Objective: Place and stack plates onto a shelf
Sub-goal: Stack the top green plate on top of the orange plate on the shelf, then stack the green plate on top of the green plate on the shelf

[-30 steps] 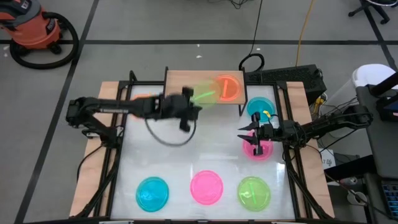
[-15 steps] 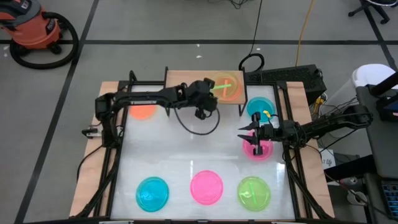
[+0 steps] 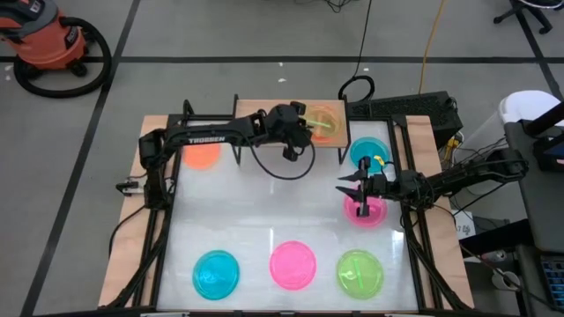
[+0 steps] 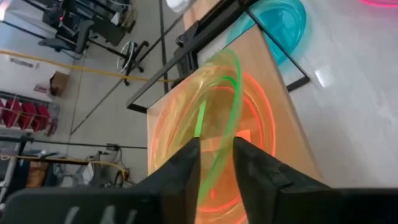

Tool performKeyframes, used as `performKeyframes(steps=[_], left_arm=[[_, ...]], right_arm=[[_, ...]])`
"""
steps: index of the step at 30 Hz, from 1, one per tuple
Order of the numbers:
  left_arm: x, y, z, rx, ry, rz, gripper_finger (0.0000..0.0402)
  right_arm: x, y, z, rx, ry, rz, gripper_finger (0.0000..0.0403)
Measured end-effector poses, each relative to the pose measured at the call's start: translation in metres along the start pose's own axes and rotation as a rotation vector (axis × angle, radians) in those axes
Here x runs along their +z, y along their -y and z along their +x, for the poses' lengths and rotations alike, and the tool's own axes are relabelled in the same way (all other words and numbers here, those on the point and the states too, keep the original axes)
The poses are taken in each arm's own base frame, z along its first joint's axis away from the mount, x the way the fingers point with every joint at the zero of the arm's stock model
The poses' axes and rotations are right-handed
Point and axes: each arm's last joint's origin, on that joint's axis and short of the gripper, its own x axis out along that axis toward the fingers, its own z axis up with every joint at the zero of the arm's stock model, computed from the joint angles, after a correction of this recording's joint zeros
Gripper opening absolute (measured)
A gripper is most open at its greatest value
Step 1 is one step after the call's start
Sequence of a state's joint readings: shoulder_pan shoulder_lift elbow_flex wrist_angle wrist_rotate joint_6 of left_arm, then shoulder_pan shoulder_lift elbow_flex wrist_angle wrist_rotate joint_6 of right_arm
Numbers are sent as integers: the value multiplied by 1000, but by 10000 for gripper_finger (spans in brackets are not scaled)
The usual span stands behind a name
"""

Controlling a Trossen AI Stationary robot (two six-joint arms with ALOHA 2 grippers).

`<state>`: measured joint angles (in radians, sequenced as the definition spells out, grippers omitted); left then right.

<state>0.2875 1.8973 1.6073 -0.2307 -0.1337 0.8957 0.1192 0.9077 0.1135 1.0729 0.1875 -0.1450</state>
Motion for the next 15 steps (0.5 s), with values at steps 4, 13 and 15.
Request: performKeyframes(steps=[4,13,15], left_arm=[[4,0,-3,5,4,-37,139],[33,-11,-52,45,115,-129,170],[39,-17,-72,57,138,-167,170]], right_arm=[[0,0,0,1,0,3,114],[2,0,-1,1,19,-1,114],[4,0,-1,6,23,14,114]])
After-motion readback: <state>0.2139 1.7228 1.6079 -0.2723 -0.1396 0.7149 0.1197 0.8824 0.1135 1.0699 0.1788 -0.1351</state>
